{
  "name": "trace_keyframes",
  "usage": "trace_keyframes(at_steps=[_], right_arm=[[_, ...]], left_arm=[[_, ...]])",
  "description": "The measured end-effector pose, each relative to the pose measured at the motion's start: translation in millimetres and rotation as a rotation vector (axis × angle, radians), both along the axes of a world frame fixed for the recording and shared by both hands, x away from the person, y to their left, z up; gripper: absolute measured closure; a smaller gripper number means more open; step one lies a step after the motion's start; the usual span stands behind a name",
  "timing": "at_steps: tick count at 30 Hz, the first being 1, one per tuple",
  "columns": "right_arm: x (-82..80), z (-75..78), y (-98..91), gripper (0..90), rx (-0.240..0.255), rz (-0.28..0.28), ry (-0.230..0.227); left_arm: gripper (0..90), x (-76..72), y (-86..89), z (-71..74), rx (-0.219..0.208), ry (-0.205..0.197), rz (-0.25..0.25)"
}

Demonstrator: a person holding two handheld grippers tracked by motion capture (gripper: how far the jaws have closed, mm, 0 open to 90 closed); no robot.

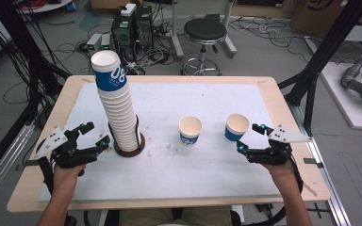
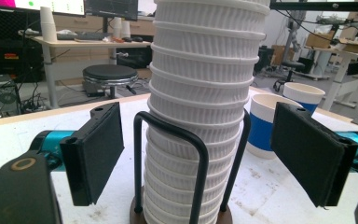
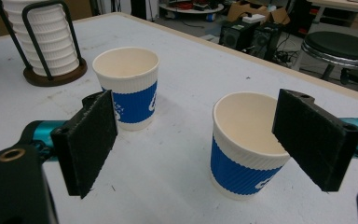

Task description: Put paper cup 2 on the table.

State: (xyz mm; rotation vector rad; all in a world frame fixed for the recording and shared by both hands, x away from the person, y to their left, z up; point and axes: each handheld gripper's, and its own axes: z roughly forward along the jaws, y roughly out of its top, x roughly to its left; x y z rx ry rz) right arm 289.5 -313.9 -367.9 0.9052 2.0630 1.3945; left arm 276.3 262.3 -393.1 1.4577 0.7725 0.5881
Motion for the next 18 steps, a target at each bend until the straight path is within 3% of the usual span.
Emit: trace_keyframes(at_steps=[18], right_arm=[[-3.4,-1.0,-1.1,14.3,0.004,-0.019,-0.014]], left_arm=[[17.3,0.2,-4.0,-0.1,0.014,-0.003,-0.008]])
